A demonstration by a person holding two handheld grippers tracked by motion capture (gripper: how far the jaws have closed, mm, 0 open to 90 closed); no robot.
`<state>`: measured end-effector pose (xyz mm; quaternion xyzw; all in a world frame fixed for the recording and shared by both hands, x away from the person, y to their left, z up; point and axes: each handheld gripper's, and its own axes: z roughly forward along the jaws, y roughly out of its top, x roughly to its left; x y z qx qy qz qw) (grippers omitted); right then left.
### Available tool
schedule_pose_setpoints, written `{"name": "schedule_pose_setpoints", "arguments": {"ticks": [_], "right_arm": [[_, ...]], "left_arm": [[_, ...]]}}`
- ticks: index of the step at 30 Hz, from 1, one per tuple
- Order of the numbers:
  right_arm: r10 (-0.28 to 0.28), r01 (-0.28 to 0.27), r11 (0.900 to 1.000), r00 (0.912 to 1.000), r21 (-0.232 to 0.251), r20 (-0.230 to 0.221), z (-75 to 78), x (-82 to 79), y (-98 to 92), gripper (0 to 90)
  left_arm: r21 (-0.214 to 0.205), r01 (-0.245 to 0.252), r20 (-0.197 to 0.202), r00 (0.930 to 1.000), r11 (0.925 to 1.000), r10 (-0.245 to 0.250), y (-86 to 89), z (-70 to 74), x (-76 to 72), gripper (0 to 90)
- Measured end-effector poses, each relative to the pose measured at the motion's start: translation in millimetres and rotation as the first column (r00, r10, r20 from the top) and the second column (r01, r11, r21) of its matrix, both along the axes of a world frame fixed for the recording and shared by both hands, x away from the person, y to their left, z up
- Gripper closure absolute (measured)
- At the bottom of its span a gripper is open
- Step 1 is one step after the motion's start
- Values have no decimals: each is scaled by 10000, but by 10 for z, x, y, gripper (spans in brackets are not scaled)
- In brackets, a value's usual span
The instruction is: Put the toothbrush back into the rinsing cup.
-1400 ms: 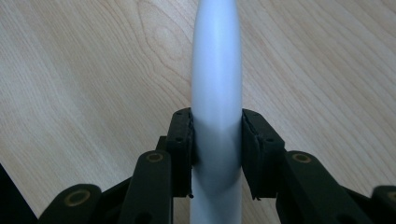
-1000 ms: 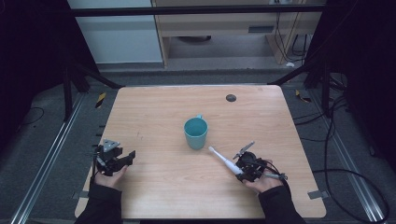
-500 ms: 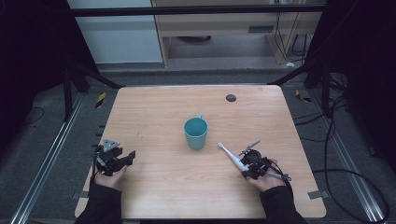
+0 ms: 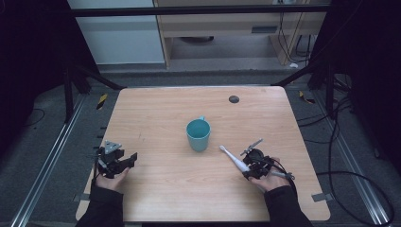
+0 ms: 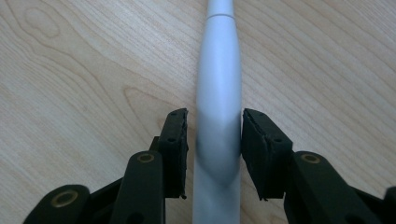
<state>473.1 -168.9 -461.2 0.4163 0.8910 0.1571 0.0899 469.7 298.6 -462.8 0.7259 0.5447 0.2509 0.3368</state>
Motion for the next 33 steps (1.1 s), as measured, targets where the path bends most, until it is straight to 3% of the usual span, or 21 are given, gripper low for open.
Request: {"name": "schedule_pose_setpoints", "arguments": {"ticks": [8, 11, 17, 20, 24, 28, 33], "right_arm": [[223, -247, 9992, 9969, -315, -750, -72, 99, 87, 623], [298, -320, 9992, 9960, -257, -842, -72, 108, 80, 652], [-73, 50, 9997, 9944, -220, -1053, -63, 114, 71, 663], [-113, 86, 9994, 9964, -321, -837, -54, 111, 58, 664], [-304, 311, 9995, 9978, 108, -590, 13, 97, 9, 664], [-634, 630, 9971, 9980, 433, 69, 81, 76, -51, 664], [-1099, 1023, 9904, 9907, 931, 807, 157, 63, -99, 664]], "left_arm": [[0, 9, -32, 10000, 10000, -9, 2, -4, 7, 419], [12, 11, -61, 10000, 10000, -11, -3, -8, 12, 420], [4, -11, -78, 10000, 10000, 11, -5, -11, 21, 420], [-23, -39, -57, 10000, 10000, 39, 0, -7, 20, 420], [-39, -43, -9, 10000, 10000, 43, 3, 1, 17, 420], [-57, -22, 12, 10000, 10000, 22, -4, 3, 12, 420], [-74, 8, 34, 10000, 10000, -8, -1, 3, 9, 420]]}}
